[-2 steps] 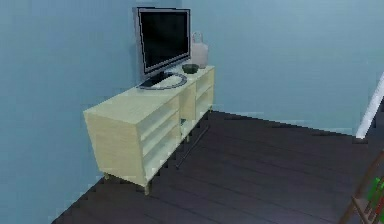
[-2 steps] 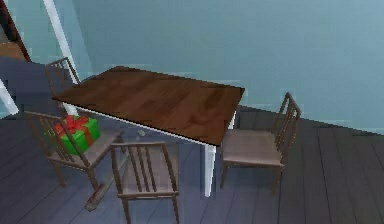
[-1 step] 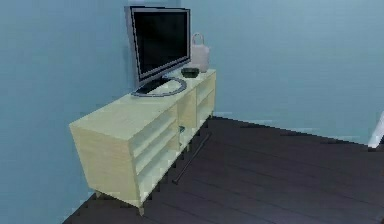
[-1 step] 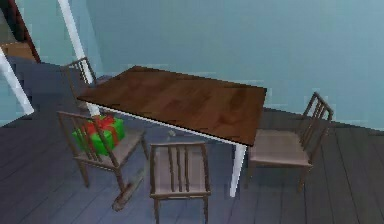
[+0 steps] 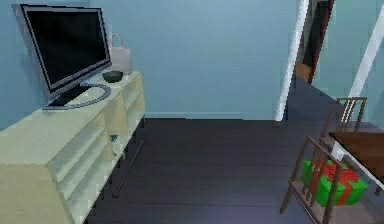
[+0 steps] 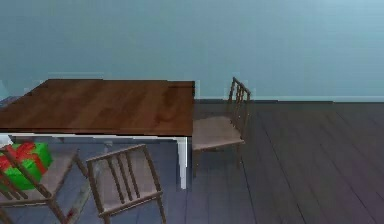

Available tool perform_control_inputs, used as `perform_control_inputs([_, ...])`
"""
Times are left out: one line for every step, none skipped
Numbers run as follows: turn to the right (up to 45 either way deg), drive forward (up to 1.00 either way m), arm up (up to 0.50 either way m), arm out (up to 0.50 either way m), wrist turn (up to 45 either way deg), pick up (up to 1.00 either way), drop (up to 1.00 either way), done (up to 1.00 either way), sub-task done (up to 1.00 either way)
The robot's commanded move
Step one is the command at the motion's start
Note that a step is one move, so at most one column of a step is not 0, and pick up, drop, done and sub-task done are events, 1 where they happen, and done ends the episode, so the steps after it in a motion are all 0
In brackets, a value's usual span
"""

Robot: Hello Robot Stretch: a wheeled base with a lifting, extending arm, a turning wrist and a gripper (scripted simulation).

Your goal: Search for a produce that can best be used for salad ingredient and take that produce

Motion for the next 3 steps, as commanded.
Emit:
perform_control_inputs([0.0,0.75,0.00,0.00,0.0,0.00,0.00,0.00,0.00])
perform_control_inputs([3.0,0.00,0.00,0.00,0.0,0.00,0.00,0.00,0.00])
perform_control_inputs([0.0,0.75,0.00,0.00,0.0,0.00,0.00,0.00,0.00])
